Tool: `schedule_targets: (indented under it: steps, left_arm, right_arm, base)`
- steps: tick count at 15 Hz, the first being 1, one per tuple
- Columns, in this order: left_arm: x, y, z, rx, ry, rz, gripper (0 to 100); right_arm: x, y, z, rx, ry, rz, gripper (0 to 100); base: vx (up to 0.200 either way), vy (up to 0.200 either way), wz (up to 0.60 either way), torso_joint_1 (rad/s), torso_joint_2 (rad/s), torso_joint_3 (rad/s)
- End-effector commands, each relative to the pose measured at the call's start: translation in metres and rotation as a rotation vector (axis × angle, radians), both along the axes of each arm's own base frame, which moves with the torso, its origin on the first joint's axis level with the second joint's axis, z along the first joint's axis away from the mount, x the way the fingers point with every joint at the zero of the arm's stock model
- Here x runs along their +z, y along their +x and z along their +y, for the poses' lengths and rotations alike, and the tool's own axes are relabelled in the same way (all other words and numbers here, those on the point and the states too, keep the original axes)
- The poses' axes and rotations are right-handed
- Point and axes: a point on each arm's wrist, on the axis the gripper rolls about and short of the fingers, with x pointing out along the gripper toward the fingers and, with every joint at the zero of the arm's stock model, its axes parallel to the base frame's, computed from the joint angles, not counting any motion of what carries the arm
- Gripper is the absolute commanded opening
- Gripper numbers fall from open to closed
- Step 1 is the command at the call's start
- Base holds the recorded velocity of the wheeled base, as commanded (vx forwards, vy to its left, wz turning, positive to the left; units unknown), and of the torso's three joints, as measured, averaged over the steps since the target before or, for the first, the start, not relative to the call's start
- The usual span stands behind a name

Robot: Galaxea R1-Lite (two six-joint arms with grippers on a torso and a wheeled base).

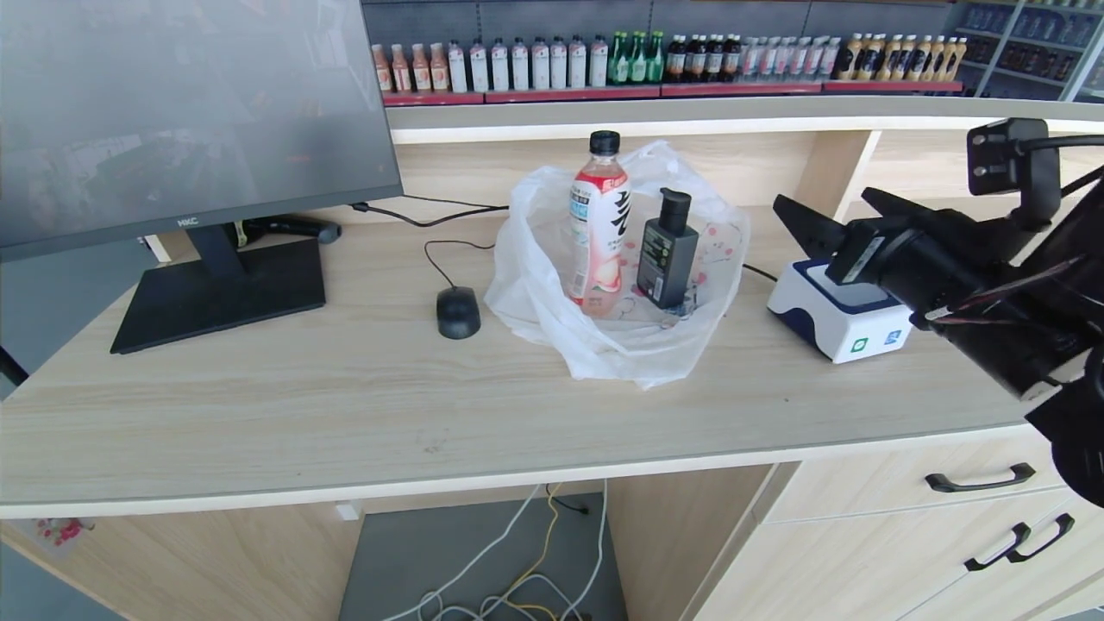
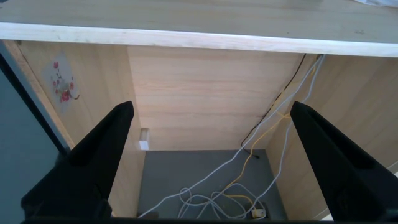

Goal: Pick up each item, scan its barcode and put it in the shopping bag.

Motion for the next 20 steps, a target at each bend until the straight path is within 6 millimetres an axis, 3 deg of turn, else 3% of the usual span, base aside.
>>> schedule_targets:
  steps: [1,2,4,7,10,13,17,20]
  left_arm:
    - [0.000,0.000,0.000,0.001,0.000,0.000,100]
    - [0.000,0.000,0.000,0.001,0.000,0.000,100]
    - [0.000,0.000,0.000,0.001,0.000,0.000,100]
    - [0.000,0.000,0.000,0.001,0.001,0.000,100]
    - [0.000,0.000,0.000,-0.001,0.006,0.000,100]
    - [0.000,0.000,0.000,-0.001,0.006,0.000,100]
    - [0.000,0.000,0.000,-0.001,0.004,0.000,100]
    - [0.000,0.000,0.000,-0.001,0.006,0.000,100]
  right_arm:
    - [-0.001,-0.075,-0.023,-0.016,0.010,-0.034,100]
    - [-0.022,-0.103,-0.031,-0.022,-0.014,0.016,100]
    - [-0.034,-0.128,-0.037,-0.027,-0.037,0.023,100]
    - [-0.046,-0.152,-0.043,-0.029,-0.038,0.027,100]
    - [-0.074,-0.180,-0.051,-0.028,-0.053,0.082,100]
    - [-0.081,-0.194,-0.054,-0.033,-0.060,0.138,100]
    - [-0.116,-0.243,-0.067,-0.023,-0.109,0.315,100]
    - [-0.134,-0.269,-0.074,-0.022,-0.117,0.327,100]
  base:
    - [0.000,0.000,0.00,0.000,0.00,0.000]
    - [0.000,0.000,0.00,0.000,0.00,0.000]
    - [0.000,0.000,0.00,0.000,0.00,0.000]
    - [0.000,0.000,0.00,0.000,0.00,0.000]
    - [0.000,0.000,0.00,0.000,0.00,0.000]
    - [0.000,0.000,0.00,0.000,0.00,0.000]
    - [0.000,0.000,0.00,0.000,0.00,0.000]
    - [0.000,0.000,0.00,0.000,0.00,0.000]
